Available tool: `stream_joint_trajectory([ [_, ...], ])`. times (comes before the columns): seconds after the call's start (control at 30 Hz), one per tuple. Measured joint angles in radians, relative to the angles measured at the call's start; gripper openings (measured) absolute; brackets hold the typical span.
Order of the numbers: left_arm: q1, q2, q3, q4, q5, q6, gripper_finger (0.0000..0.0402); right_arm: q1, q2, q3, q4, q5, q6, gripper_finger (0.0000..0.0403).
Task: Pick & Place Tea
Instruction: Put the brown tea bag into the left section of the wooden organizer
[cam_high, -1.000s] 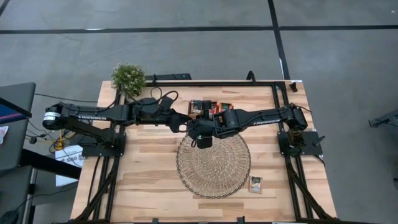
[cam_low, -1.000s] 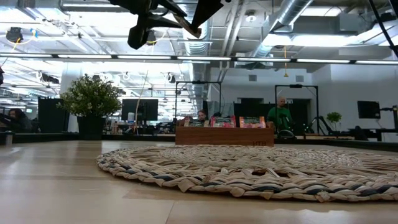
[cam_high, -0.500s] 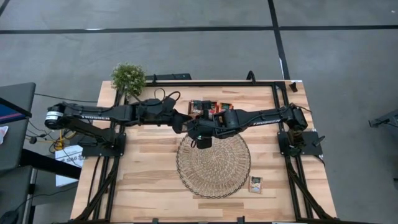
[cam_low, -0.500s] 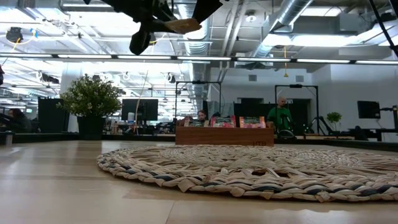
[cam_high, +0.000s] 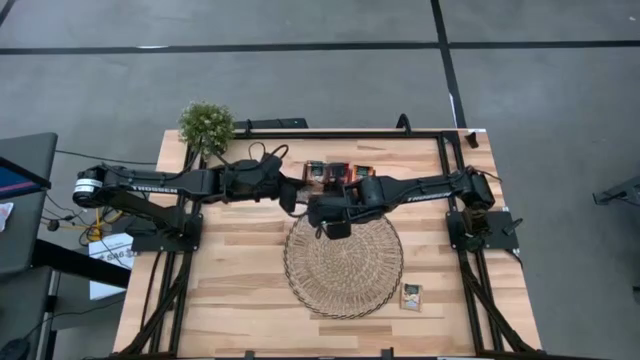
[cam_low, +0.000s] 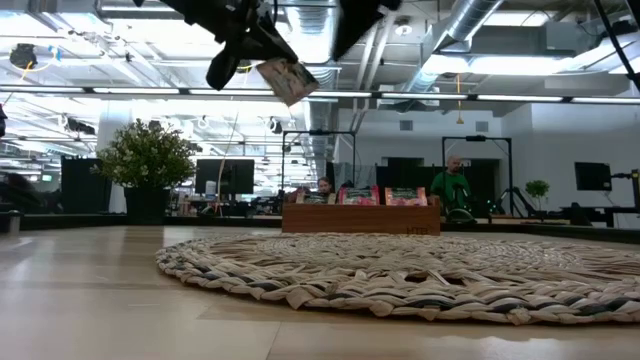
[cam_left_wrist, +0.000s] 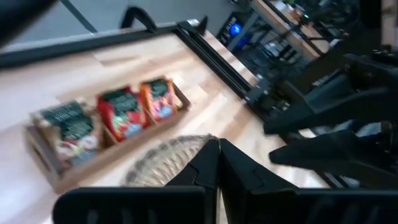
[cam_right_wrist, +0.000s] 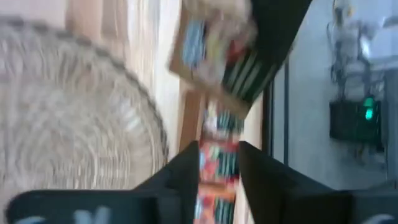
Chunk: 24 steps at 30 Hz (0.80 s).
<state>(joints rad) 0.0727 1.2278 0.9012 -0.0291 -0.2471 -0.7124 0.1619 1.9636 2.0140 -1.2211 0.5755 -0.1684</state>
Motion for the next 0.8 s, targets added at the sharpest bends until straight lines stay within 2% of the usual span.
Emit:
stream_joint_trajectory([
  [0.13,0.002,0.000,0.000,0.000,-0.084,0.043,0.0000,-0.013,0.000,0.000,-0.197,0.001,0.139,0.0144],
  [0.3,0.040,0.027,0.000,0.004,-0.136,0.070,0.0000,-0.008,-0.030,-0.013,-0.347,0.001,0.260,0.0155],
  [0.4,0.077,0.058,0.000,0.047,-0.120,0.081,0.0000,0.015,-0.109,-0.066,-0.333,0.001,0.277,0.0147],
  [0.57,0.126,0.152,0.001,0.235,-0.009,0.157,0.0000,0.057,-0.303,-0.205,-0.245,0.000,0.339,0.0125],
  [0.8,0.189,0.311,0.000,0.410,0.064,0.257,0.0000,0.141,-0.602,-0.468,-0.116,-0.001,0.534,0.0117],
])
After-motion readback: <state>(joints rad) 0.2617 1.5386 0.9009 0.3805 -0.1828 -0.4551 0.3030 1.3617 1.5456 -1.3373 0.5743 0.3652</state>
